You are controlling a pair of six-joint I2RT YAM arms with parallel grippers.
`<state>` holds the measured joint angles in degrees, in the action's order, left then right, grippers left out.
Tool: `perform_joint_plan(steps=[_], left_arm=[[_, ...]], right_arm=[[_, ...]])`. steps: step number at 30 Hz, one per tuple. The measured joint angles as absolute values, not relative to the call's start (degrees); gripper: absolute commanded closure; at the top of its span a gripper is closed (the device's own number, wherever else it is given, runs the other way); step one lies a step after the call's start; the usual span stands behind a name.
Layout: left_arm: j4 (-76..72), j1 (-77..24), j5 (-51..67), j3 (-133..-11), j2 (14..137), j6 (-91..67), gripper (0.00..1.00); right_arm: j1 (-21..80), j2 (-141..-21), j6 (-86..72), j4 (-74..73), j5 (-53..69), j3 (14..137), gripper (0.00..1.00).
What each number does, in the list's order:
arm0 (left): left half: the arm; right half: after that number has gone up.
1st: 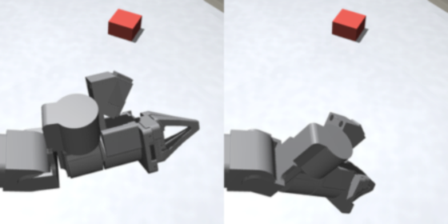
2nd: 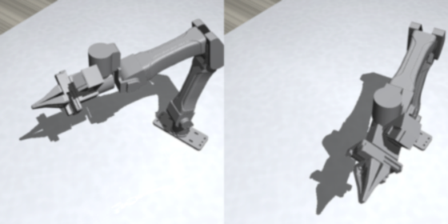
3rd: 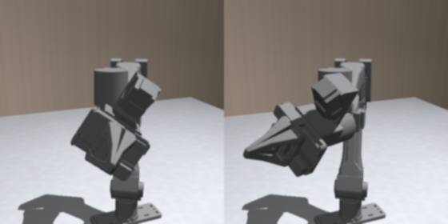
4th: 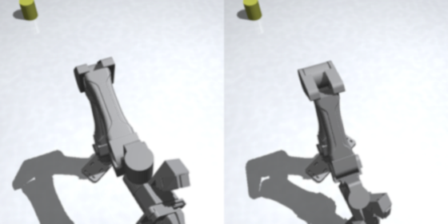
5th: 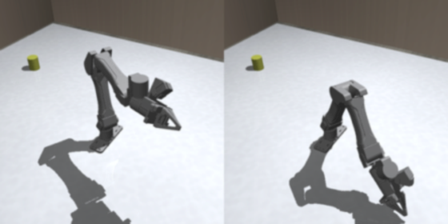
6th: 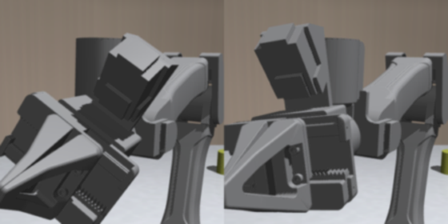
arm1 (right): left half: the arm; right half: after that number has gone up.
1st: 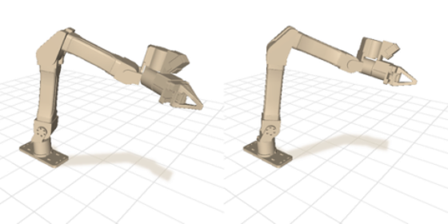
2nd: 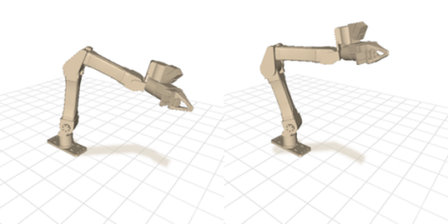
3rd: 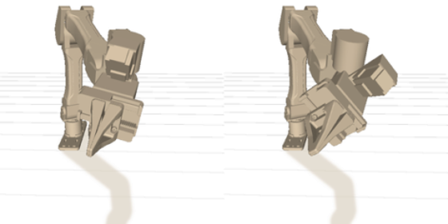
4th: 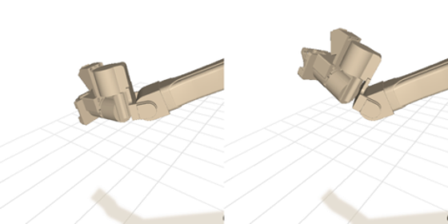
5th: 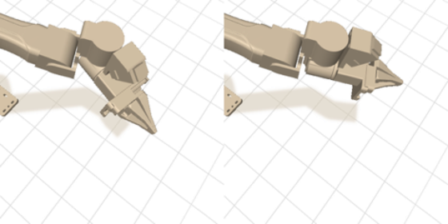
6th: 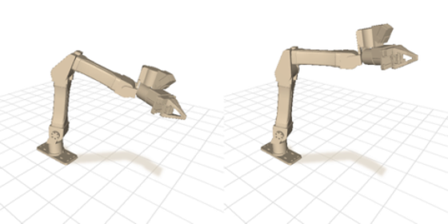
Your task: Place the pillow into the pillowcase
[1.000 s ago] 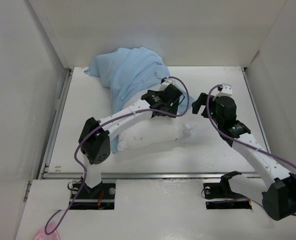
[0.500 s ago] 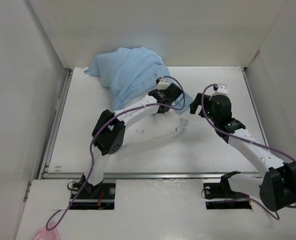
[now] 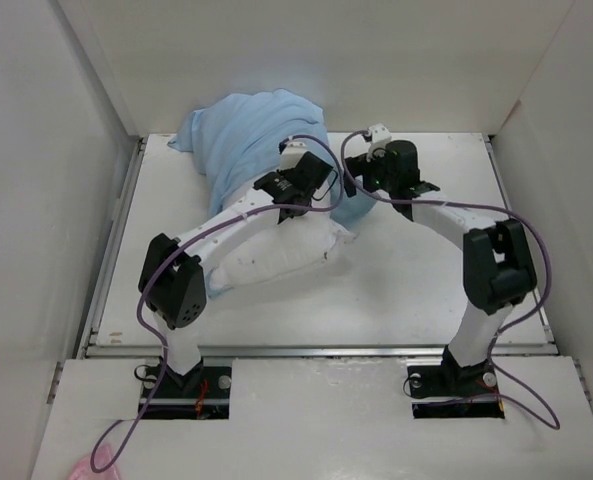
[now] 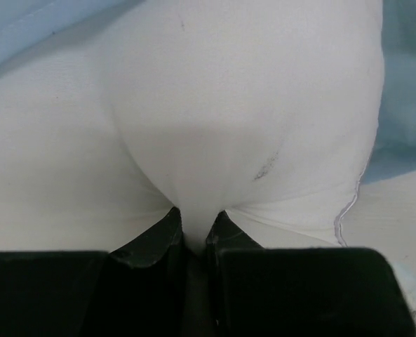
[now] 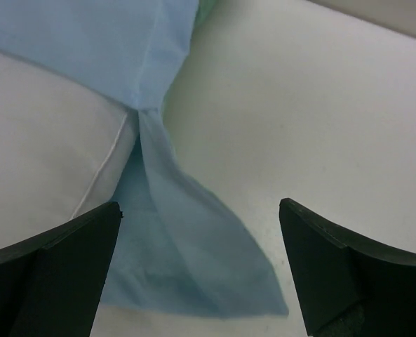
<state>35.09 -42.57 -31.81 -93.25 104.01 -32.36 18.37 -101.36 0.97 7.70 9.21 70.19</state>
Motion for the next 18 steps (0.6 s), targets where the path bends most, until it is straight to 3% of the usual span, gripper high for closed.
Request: perform_joint_plan(steps=[2, 3, 5, 7, 8, 9, 13, 18], left_arm=[[35.8, -42.1, -32.0, -93.3, 103.7, -31.7, 1.00], [36.1, -42.0, -32.0, -93.3, 103.7, -31.5, 1.00], [36.6, -41.9, -32.1, -93.4, 103.8, -31.1, 1.00], [36.9, -41.7, -32.2, -94.0, 103.9, -30.7, 1.00], [37.3, -41.5, -32.2, -94.7, 104.2, -30.5, 1.00], [37.3, -41.2, -32.1, -95.4, 104.5, -30.4, 1.00], [37.4, -39.9, -31.2, -98.6, 106.5, -28.9, 1.00], [36.0, -39.6, -31.6, -100.5, 108.7, -27.2, 1.00]], right_arm=[[18.3, -106.5, 3.0, 7.9, 13.3, 75.8, 0.00], [18.3, -109.3, 3.7, 7.7, 15.8, 78.8, 0.05], [18.2, -114.4, 5.0, 7.7, 21.1, 84.6, 0.38], [18.1, -117.7, 5.4, 7.8, 25.9, 87.4, 0.82], [18.1, -118.3, 5.1, 7.7, 27.9, 87.4, 0.95], [18.1, -118.5, 4.9, 7.7, 29.6, 86.7, 1.00], [18.1, -113.8, 3.5, 9.1, 33.0, 77.3, 1.00], [18.1, -96.3, -0.6, 9.9, 32.7, 62.3, 1.00]])
